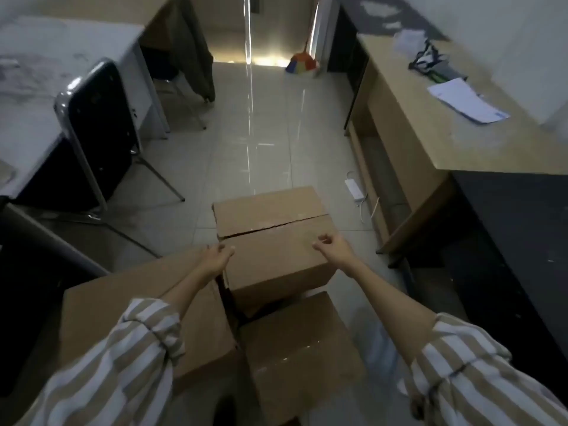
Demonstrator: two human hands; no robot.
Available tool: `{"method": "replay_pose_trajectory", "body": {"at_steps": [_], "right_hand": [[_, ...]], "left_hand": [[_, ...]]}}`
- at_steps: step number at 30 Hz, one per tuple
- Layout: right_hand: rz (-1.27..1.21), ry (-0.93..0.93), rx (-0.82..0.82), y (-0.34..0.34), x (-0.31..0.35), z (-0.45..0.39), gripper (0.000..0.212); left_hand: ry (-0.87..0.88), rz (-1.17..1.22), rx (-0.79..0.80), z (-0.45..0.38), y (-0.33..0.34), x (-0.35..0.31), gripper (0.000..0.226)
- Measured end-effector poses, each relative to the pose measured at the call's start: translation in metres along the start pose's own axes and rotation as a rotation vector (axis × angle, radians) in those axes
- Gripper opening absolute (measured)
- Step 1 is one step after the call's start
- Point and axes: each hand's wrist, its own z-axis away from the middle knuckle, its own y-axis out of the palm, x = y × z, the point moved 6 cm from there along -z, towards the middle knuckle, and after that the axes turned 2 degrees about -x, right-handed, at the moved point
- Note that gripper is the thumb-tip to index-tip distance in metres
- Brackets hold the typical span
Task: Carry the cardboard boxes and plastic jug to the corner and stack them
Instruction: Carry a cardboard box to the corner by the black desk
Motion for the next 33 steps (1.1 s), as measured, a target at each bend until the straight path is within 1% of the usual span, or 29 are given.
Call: {"method": "replay_pose_trajectory", "body": {"at_steps": [2,3,6,7,9,10,13,14,16,17,20,24,25,27,29,30,31,33], "right_hand": [[0.068,-0.021,-0.029,0.005,0.0,-0.045,0.054],[0.117,-0.03,-0.058,0.008,-0.004,-0.069,0.058],[0.221,0.0,-0.174,0.013,-0.022,-0.138,0.078],[0.242,0.023,-0.216,0.015,-0.029,-0.157,0.084],[0.245,0.053,-0.272,0.023,-0.041,-0.19,0.093],[0.231,0.072,-0.285,0.028,-0.047,-0.2,0.097],[0.216,0.118,-0.344,0.038,-0.065,-0.212,0.103],[0.211,0.136,-0.358,0.036,-0.069,-0.214,0.105],[0.179,0.194,-0.318,0.03,-0.076,-0.218,0.111],[0.149,0.223,-0.277,0.028,-0.078,-0.218,0.113],[0.008,0.266,-0.198,0.021,-0.078,-0.211,0.122],[-0.141,0.29,-0.176,-0.005,-0.082,-0.178,0.122],[-0.168,0.288,-0.18,-0.016,-0.081,-0.165,0.119],[-0.217,0.265,-0.201,-0.041,-0.073,-0.138,0.106],[-0.264,0.238,-0.237,-0.07,-0.06,-0.108,0.094],[-0.294,0.225,-0.25,-0.085,-0.052,-0.092,0.092],[-0.329,0.205,-0.257,-0.098,-0.044,-0.076,0.094],[-0.38,0.184,-0.28,-0.122,-0.025,-0.04,0.111]], "left_hand": [[-0.096,0.068,-0.067,-0.041,0.009,0.007,0.062],[-0.169,0.166,-0.094,-0.069,0.015,0.02,0.069],[-0.334,0.493,-0.118,-0.141,0.037,0.05,0.113],[-0.326,0.553,-0.159,-0.154,0.039,0.054,0.115],[-0.27,0.574,-0.283,-0.163,0.037,0.053,0.09],[-0.221,0.572,-0.32,-0.167,0.039,0.055,0.079],[-0.098,0.577,-0.208,-0.167,0.057,0.056,0.054],[-0.091,0.606,-0.175,-0.166,0.06,0.054,0.048],[-0.122,0.66,-0.107,-0.171,0.063,0.056,0.04],[-0.138,0.668,-0.059,-0.173,0.065,0.057,0.043],[-0.193,0.712,0.064,-0.17,0.066,0.051,0.066],[-0.21,0.676,0.182,-0.148,0.062,0.024,0.077],[-0.198,0.653,0.206,-0.138,0.06,0.013,0.075],[-0.172,0.632,0.239,-0.114,0.053,-0.017,0.064],[-0.14,0.598,0.242,-0.089,0.04,-0.047,0.053],[-0.117,0.579,0.234,-0.074,0.03,-0.062,0.049],[-0.088,0.567,0.231,-0.059,0.02,-0.078,0.047],[-0.048,0.542,0.245,-0.033,0.003,-0.106,0.053]]}}
